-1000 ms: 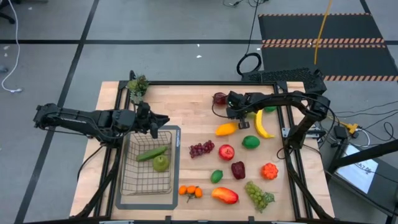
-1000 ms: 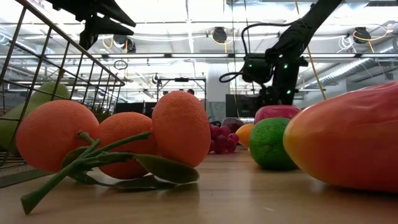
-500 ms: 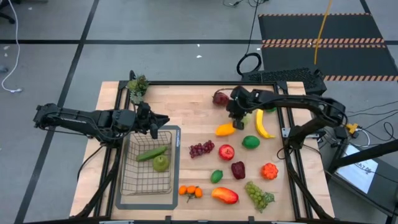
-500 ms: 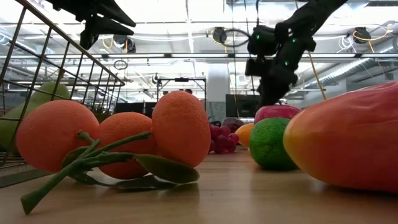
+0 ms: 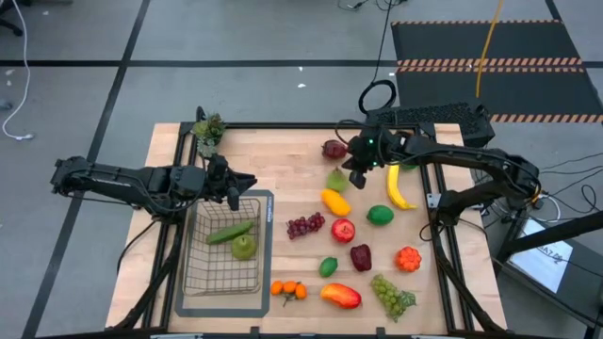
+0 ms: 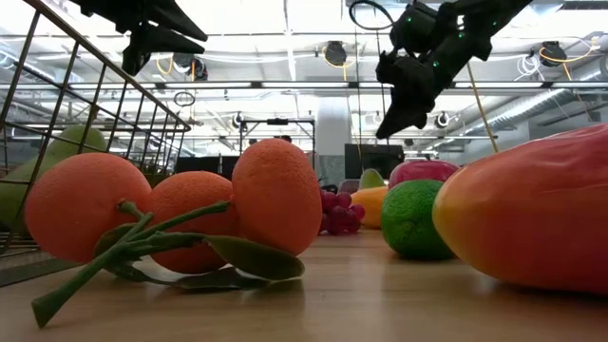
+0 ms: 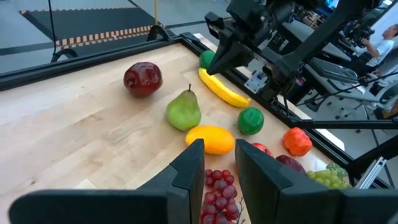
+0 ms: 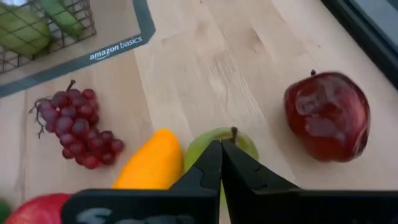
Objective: Build produce basket
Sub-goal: Put the green pear into the wire basket
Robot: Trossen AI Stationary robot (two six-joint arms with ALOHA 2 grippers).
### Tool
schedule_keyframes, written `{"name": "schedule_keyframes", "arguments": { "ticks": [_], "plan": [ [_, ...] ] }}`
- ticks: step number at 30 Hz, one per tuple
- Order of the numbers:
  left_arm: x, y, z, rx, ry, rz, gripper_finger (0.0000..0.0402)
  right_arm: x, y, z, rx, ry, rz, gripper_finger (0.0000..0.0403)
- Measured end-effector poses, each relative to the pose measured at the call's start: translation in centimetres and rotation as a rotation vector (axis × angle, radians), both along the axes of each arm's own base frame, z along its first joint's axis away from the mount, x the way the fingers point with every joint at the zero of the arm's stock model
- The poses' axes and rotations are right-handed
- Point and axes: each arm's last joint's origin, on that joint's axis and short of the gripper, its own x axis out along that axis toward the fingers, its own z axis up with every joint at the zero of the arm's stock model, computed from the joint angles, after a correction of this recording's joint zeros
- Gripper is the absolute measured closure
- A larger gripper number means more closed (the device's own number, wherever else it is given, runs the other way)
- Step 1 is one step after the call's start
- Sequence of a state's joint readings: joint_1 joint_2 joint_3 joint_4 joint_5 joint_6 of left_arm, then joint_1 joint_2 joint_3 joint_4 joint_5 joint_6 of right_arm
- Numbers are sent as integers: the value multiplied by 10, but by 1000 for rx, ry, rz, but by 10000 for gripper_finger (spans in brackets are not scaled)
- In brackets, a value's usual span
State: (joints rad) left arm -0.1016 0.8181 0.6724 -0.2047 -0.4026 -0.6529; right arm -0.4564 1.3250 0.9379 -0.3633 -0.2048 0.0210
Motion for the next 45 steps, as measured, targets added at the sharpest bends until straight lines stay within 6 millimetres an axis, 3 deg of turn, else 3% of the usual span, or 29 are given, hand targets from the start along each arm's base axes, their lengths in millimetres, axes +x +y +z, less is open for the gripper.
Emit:
{"name": "schedule_keyframes", "arguments": {
  "ticks": [3, 7, 16, 20, 30, 35, 45],
  "plan": [
    [0, 0, 0, 0, 0, 0, 311, 4, -3, -9, 33, 38, -92, 402],
    [0, 0, 0, -10, -3, 3, 311, 13, -3, -15, 28, 20, -56, 389],
    [0, 0, 0, -46, -16, 16, 311, 31, -3, -29, -59, 13, 36, 277],
    [0, 0, 0, -62, -21, 21, 311, 33, -4, -30, -94, 10, 54, 245],
    [0, 0, 0, -81, -27, 28, 311, 27, -4, -16, -127, -32, 34, 240],
    [0, 0, 0, -81, -27, 28, 311, 19, -16, -10, -96, -66, -24, 223],
    [0, 0, 0, -109, -37, 38, 311, 7, -15, -42, 24, -172, -53, 215]
  ]
}}
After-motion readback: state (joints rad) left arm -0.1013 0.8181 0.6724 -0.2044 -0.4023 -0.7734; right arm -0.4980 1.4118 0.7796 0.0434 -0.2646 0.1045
